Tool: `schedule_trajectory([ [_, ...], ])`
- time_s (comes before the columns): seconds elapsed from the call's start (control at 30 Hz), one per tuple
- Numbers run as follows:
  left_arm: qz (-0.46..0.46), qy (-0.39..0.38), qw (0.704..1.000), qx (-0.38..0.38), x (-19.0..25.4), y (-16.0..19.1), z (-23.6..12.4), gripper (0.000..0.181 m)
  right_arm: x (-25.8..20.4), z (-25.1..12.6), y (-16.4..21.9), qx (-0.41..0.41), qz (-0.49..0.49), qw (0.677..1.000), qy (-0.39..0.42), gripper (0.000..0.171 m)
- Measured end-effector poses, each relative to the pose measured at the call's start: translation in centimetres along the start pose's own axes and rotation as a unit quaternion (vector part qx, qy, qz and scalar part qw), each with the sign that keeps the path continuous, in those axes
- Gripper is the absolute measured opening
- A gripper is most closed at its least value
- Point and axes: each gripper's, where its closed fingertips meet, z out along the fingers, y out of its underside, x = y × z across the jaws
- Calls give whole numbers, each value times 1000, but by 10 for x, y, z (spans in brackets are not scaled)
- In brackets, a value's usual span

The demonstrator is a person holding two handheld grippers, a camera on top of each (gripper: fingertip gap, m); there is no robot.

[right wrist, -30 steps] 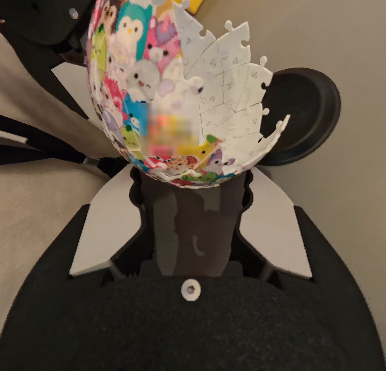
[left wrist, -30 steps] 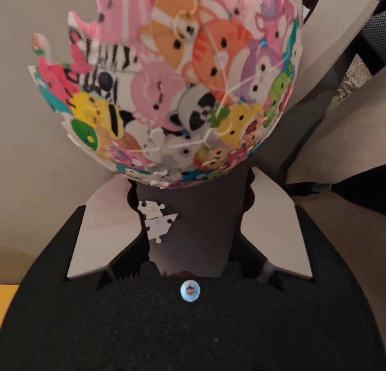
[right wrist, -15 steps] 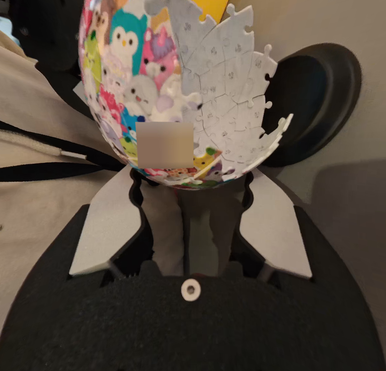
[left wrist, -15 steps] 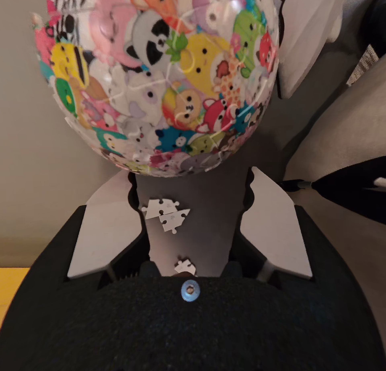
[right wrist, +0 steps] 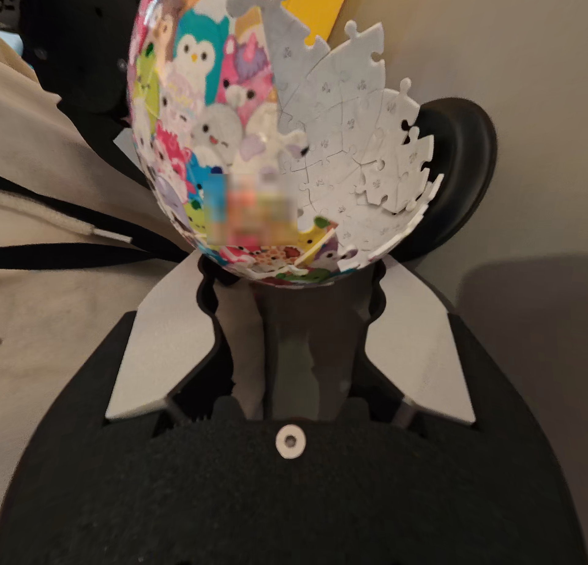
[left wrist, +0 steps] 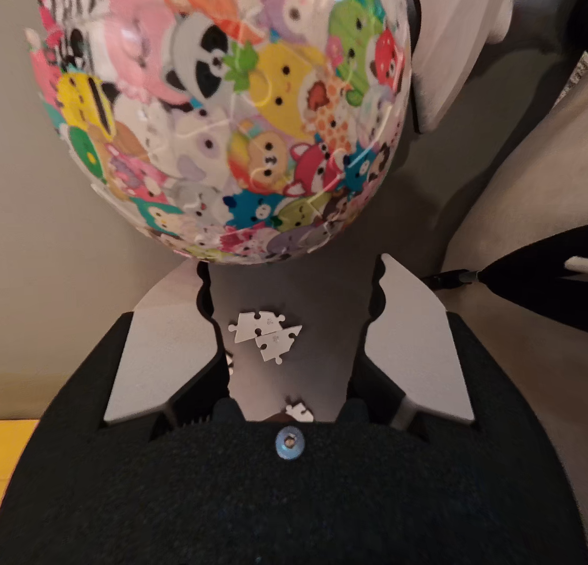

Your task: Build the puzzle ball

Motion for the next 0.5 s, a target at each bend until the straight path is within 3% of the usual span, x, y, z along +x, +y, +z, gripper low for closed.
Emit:
schedule_trajectory([
  [0.2,0,-22,999,27,-1,0,6,96,6,1,3,-7,-48,998,42,94],
  [0.33,6,-30,999,31,-1,2,7,95,3,1,2,-8,-44,998,32,102],
  [0.5,2,-25,999,31,-2,3,8,93,6,-3,-1,-2,-31,999,15,97],
])
